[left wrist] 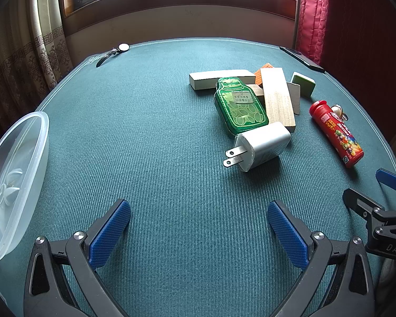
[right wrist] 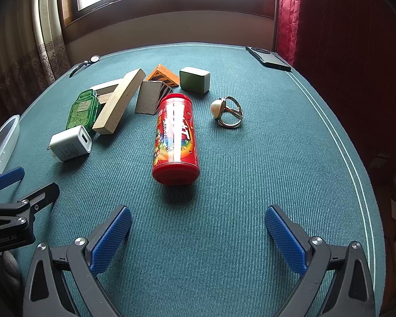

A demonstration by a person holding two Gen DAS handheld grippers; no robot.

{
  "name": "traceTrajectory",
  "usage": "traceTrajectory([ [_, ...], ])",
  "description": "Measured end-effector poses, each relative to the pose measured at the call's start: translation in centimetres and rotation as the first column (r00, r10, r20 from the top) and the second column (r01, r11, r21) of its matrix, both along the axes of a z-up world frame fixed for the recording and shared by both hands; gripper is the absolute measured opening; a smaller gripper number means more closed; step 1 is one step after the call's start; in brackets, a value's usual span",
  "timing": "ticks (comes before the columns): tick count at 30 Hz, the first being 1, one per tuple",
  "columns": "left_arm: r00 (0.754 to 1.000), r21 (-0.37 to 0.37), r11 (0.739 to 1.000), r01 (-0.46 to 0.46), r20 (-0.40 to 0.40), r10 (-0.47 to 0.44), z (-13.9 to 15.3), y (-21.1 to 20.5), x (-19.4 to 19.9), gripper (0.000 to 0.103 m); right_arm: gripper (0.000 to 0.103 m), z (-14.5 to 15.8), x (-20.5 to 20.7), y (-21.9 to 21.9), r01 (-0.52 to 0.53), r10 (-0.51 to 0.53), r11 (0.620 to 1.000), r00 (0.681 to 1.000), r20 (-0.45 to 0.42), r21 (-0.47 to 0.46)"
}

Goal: Organize rigid objects

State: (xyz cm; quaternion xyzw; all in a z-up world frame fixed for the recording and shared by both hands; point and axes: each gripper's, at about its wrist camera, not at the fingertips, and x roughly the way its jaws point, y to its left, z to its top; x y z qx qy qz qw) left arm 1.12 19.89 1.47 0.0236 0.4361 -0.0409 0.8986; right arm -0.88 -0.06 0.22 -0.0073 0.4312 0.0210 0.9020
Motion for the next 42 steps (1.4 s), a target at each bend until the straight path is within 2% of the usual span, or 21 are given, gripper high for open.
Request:
traceTrajectory([
  [5, 1.0, -0.001, 1.0, 0.003, -0.001, -0.003, 0.0, 0.0, -0.1, 0.103, 0.103, 0.1, -0.1, -0.2, -0.004, 0.004, 1.0, 1.0, 0.003, 0.015],
  [9, 1.0, 0.0, 1.0, 0.013, -0.01, -0.013, 0.0, -0.1, 0.4, 0.103, 0.103, 0.5, -0.2, -1.0, -0.003, 0.002, 0.997, 1.0, 0.019, 0.08],
  [13, 1.0, -0.056, 0.998, -0.008, -0.009, 0.008, 0.6, 0.1, 0.5, 0.103, 0.103, 1.2, -0.3, -1.8, 0.014, -0.021, 0.992, 0.999, 0.048, 0.126],
  [18, 0.998, -0.052, 0.999, -0.016, 0.064, 0.02, 2.6, -0.5, 0.5, 0.103, 0.103, 3.2, -1.0, -1.9, 0.002, -0.022, 0.989, 0.99, 0.138, 0.145],
  [21, 0.997, -0.063, 0.998, -0.024, 0.078, 0.029, 3.3, -0.9, 0.9, 0.103, 0.103, 4.0, -1.3, -2.1, 0.008, -0.035, 0.988, 0.984, 0.173, 0.152],
  [31, 0.998, -0.084, 0.995, -0.049, 0.043, 0.053, 1.7, -2.5, 2.6, 0.103, 0.103, 3.5, -0.8, -3.0, 0.035, -0.065, 0.983, 0.984, 0.166, 0.178],
  [33, 0.998, -0.102, 0.993, -0.051, 0.035, 0.055, 1.5, -2.6, 3.1, 0.1, 0.103, 3.3, -0.8, -3.0, 0.034, -0.064, 0.984, 0.984, 0.164, 0.177],
  [35, 0.998, -0.121, 0.991, -0.052, 0.027, 0.055, 1.2, -2.6, 3.6, 0.091, 0.103, 3.2, -0.7, -2.9, 0.034, -0.062, 0.984, 0.985, 0.161, 0.173],
  [38, 0.999, -0.148, 0.988, -0.047, 0.019, 0.051, 0.9, -2.7, 4.1, 0.083, 0.103, 2.8, -0.7, -2.9, 0.035, -0.062, 0.985, 0.986, 0.156, 0.171],
  [42, 0.998, -0.131, 0.991, -0.041, 0.048, 0.048, 0.9, -2.9, 4.1, 0.075, 0.103, 2.4, -0.5, -2.8, 0.036, -0.061, 0.985, 0.987, 0.149, 0.167],
])
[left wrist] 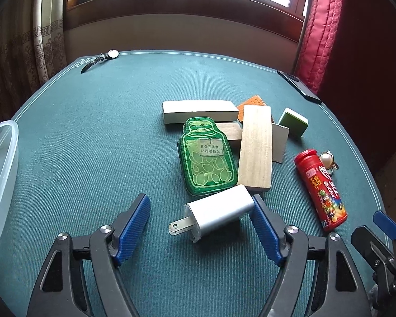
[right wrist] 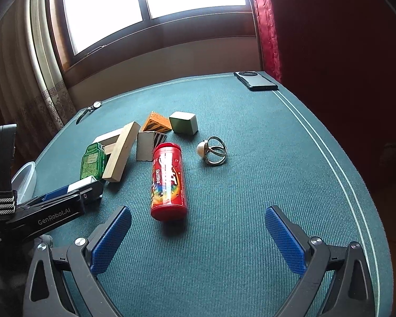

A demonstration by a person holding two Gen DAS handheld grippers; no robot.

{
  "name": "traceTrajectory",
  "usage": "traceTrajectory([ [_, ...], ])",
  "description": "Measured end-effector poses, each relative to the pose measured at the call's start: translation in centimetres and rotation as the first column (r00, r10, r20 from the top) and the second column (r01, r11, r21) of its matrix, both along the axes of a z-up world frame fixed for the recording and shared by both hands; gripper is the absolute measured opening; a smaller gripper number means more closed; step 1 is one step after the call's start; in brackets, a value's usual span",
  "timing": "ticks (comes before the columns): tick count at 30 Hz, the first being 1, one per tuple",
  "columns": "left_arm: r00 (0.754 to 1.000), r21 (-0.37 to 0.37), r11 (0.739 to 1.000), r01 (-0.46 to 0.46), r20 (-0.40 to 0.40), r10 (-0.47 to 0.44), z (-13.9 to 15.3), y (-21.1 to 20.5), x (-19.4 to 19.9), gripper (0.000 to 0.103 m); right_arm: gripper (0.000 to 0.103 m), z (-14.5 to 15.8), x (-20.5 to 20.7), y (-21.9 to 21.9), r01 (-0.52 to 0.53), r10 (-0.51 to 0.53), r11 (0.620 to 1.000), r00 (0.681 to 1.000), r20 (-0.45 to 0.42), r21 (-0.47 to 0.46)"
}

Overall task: Organize rigid objects
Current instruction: 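Grasp the white charger with the left tool while the right tool grasps the red Skittles tube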

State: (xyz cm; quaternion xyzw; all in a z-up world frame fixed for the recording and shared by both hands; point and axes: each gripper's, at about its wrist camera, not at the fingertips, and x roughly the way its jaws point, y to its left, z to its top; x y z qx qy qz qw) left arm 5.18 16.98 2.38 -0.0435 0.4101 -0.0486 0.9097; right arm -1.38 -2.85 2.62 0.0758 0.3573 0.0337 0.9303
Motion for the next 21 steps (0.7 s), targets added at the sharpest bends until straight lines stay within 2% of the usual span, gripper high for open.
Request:
traceTrajectory([
  [2, 1.0, -0.005, 1.0, 0.008, 0.008, -0.008, 0.1, 0.0, -0.1, 0.063, 0.103, -0.2, 0.0, 0.1, -0.003, 0.003, 1.0, 1.0, -0.004, -0.002],
  [4, 1.0, -0.028, 0.999, 0.023, 0.014, -0.023, 0.1, 0.2, -0.3, 0.055, 0.103, -0.4, 0.0, 0.3, -0.008, 0.008, 1.0, 1.0, -0.006, -0.008],
  [8, 0.999, -0.052, 0.998, 0.03, 0.025, -0.029, 0.2, 0.7, -1.1, 0.055, 0.103, -0.6, -0.2, 1.0, -0.033, 0.033, 0.999, 0.999, -0.003, -0.033],
  [12, 0.998, -0.041, 0.999, 0.03, 0.061, -0.028, 0.7, 1.4, -2.6, 0.055, 0.1, -0.5, -0.6, 1.7, -0.06, 0.061, 0.996, 0.998, 0.009, -0.059],
  [13, 0.997, -0.037, 0.999, 0.028, 0.072, -0.025, 0.9, 1.7, -3.0, 0.052, 0.098, -0.5, -0.6, 1.8, -0.064, 0.064, 0.996, 0.998, 0.009, -0.06],
  [14, 0.996, -0.033, 0.999, 0.026, 0.083, -0.024, 1.1, 1.9, -3.3, 0.045, 0.095, -0.5, -0.7, 1.9, -0.066, 0.066, 0.996, 0.998, 0.007, -0.061],
  [15, 0.995, -0.036, 0.999, 0.029, 0.092, -0.025, 1.2, 2.3, -3.5, 0.043, 0.093, -0.5, -0.6, 1.9, -0.067, 0.068, 0.996, 0.998, 0.002, -0.061],
  [17, 0.995, -0.04, 0.999, 0.024, 0.097, -0.02, 1.3, 2.8, -3.9, 0.043, 0.084, -0.5, -0.3, 1.9, -0.065, 0.064, 0.996, 0.998, -0.01, -0.062],
  [21, 0.996, -0.068, 0.997, 0.03, 0.08, -0.024, 1.1, 3.5, -4.0, 0.043, 0.077, -0.4, 0.6, 1.3, -0.046, 0.045, 0.999, 0.998, -0.048, -0.019],
])
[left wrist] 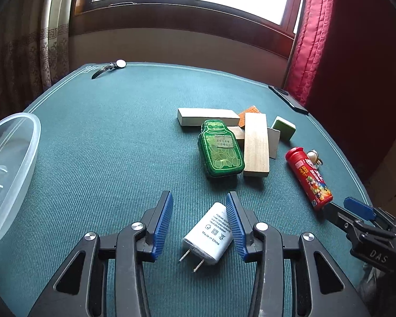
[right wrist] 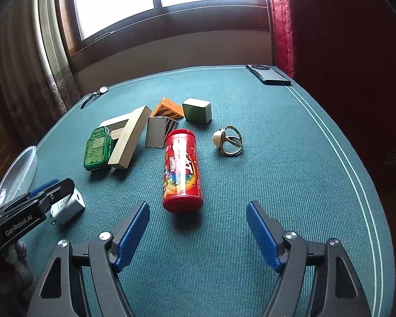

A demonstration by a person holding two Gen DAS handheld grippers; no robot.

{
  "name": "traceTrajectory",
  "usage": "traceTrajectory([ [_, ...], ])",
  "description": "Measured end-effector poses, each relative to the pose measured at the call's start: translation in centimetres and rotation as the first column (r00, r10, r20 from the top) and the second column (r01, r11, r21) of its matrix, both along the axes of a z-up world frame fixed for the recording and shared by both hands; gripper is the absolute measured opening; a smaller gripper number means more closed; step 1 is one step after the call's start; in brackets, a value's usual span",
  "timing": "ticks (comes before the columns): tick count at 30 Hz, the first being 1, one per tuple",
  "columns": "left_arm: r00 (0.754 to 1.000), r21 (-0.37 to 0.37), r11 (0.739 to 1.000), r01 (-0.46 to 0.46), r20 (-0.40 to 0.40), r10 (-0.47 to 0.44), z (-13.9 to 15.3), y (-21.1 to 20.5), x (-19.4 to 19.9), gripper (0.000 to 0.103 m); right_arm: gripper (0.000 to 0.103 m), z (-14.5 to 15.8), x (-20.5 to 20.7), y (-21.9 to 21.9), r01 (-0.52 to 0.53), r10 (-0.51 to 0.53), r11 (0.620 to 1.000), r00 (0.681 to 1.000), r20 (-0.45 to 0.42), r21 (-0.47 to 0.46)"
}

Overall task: Organize rigid objects
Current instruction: 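Grasp the white charger with the left tool while the right tool grasps the red Skittles tube, then lift the charger with the left tool and carry it over the clear bowl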

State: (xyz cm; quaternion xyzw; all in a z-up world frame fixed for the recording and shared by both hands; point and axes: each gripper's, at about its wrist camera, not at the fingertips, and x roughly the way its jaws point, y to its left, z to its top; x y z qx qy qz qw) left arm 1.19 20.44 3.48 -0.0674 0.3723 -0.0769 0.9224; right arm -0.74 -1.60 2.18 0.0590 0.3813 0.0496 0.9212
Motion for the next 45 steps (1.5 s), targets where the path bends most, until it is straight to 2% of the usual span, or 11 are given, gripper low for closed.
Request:
traceTrajectory([
  [4, 1.0, -0.01, 1.0, 0.017, -0.003, -0.017, -0.1, 0.0, -0.4, 0.045, 0.076, 0.9, 0.9, 0.4, 0.003, -0.003, 1.0, 1.0, -0.001, -0.001],
  [6, 1.0, -0.016, 1.0, 0.022, -0.008, -0.022, -0.1, 0.0, -0.7, 0.05, 0.076, 1.3, 1.5, 0.9, -0.001, 0.001, 1.0, 1.0, 0.006, -0.023],
  [8, 1.0, -0.018, 1.0, 0.016, -0.02, -0.016, -0.3, 0.0, -0.9, 0.066, 0.076, 1.4, 2.4, 1.5, -0.004, 0.004, 1.0, 1.0, 0.003, -0.03],
  [9, 1.0, -0.025, 1.0, 0.015, -0.025, -0.016, -0.4, 0.1, -1.1, 0.068, 0.076, 1.4, 2.8, 1.8, -0.005, 0.005, 0.999, 1.0, -0.001, -0.035],
  [18, 0.997, -0.034, 0.998, 0.05, -0.061, -0.052, -1.1, -0.5, -1.1, 0.068, 0.075, -0.5, 6.0, 2.9, 0.027, -0.03, 0.997, 0.999, -0.039, -0.071],
  [21, 0.994, -0.012, 0.996, 0.083, -0.064, -0.084, -1.1, -1.2, -0.9, 0.062, 0.064, -0.8, 6.0, 3.0, 0.028, -0.031, 0.997, 0.999, -0.036, -0.075],
  [23, 0.992, 0.003, 0.994, 0.107, -0.064, -0.107, -1.1, -1.7, -0.9, 0.044, 0.049, -0.9, 6.0, 3.0, 0.021, -0.024, 0.997, 0.999, -0.037, -0.079],
  [25, 0.99, 0.013, 0.992, 0.129, -0.064, -0.127, -1.1, -2.1, -0.9, 0.039, 0.04, -0.9, 5.9, 2.7, 0.026, -0.028, 0.997, 0.999, -0.032, -0.071],
  [34, 0.994, -0.008, 0.995, 0.102, -0.034, -0.103, -1.0, -1.2, -1.4, 0.035, 0.038, -0.6, 5.3, 1.9, 0.02, -0.02, 1.0, 1.0, -0.005, -0.009],
  [40, 0.995, 0.056, 0.996, 0.072, 0.067, -0.076, 0.5, -0.8, -2.9, 0.035, 0.038, -0.3, 4.8, 1.9, 0.01, -0.01, 1.0, 1.0, 0.027, 0.0],
  [45, 0.995, 0.063, 0.998, 0.008, 0.097, -0.015, 1.6, 1.3, -3.4, 0.035, 0.038, -0.2, 4.8, 1.8, 0.012, -0.013, 1.0, 0.999, 0.031, 0.013],
])
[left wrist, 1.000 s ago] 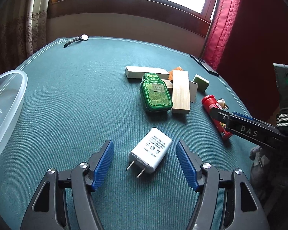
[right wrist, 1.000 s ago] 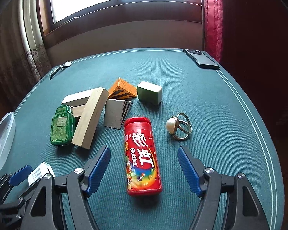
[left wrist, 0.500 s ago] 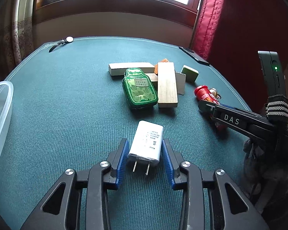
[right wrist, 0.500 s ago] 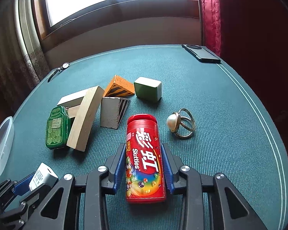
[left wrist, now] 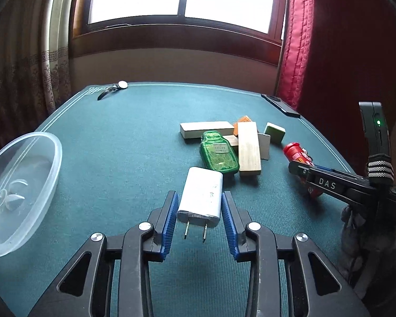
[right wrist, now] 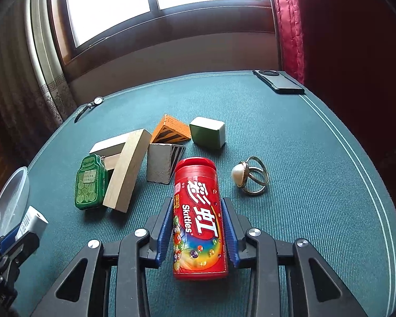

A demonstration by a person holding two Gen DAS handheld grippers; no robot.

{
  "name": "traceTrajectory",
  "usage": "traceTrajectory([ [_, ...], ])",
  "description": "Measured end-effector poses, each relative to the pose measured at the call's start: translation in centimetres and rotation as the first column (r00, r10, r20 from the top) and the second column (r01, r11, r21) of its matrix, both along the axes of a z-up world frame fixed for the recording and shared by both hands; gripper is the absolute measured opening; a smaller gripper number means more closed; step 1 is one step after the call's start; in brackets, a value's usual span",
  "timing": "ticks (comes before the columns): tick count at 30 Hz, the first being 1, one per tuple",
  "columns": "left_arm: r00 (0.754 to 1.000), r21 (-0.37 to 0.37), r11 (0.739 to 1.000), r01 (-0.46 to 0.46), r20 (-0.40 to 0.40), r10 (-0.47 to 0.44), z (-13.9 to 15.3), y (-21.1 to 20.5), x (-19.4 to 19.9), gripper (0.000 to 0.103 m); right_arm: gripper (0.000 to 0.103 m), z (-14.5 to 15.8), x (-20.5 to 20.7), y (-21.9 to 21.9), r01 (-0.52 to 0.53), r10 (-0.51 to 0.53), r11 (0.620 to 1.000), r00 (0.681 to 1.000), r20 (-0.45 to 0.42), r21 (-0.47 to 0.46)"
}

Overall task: Organize rigid objects
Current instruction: 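Lift the charger with the left tool and carry it over the clear bowl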

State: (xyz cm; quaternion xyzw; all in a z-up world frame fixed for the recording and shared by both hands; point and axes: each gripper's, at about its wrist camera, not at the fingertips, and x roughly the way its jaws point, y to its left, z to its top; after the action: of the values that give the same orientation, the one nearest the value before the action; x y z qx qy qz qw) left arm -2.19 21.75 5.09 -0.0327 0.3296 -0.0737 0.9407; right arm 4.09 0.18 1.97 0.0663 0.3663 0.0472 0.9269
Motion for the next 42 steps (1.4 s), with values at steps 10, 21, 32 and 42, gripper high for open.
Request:
traceTrajectory([
  [10, 0.977, -0.01, 0.979, -0.206, 0.062, 0.206, 2.7, 7.6, -1.4, 0.035, 0.038, 0.3, -0.4, -0.2, 0.004, -0.004, 1.0, 1.0, 0.02, 0.01],
  [21, 0.918, -0.007, 0.923, -0.384, 0.106, 0.383, 4.4, 14.8, -2.7, 0.035, 0.038, 0.5, -0.8, -0.3, 0.007, -0.008, 1.0, 0.999, 0.032, 0.013],
  [32, 0.868, -0.001, 0.873, -0.488, 0.097, 0.486, 4.1, 19.9, -3.2, 0.035, 0.038, 0.4, -0.8, -0.8, 0.028, -0.029, 0.999, 0.999, 0.03, 0.026],
  [42, 0.845, -0.057, 0.845, -0.532, 0.033, 0.534, 3.1, 23.2, -3.2, 0.052, 0.038, 2.1, -3.3, -0.2, 0.03, -0.036, 0.997, 0.996, 0.077, 0.068],
])
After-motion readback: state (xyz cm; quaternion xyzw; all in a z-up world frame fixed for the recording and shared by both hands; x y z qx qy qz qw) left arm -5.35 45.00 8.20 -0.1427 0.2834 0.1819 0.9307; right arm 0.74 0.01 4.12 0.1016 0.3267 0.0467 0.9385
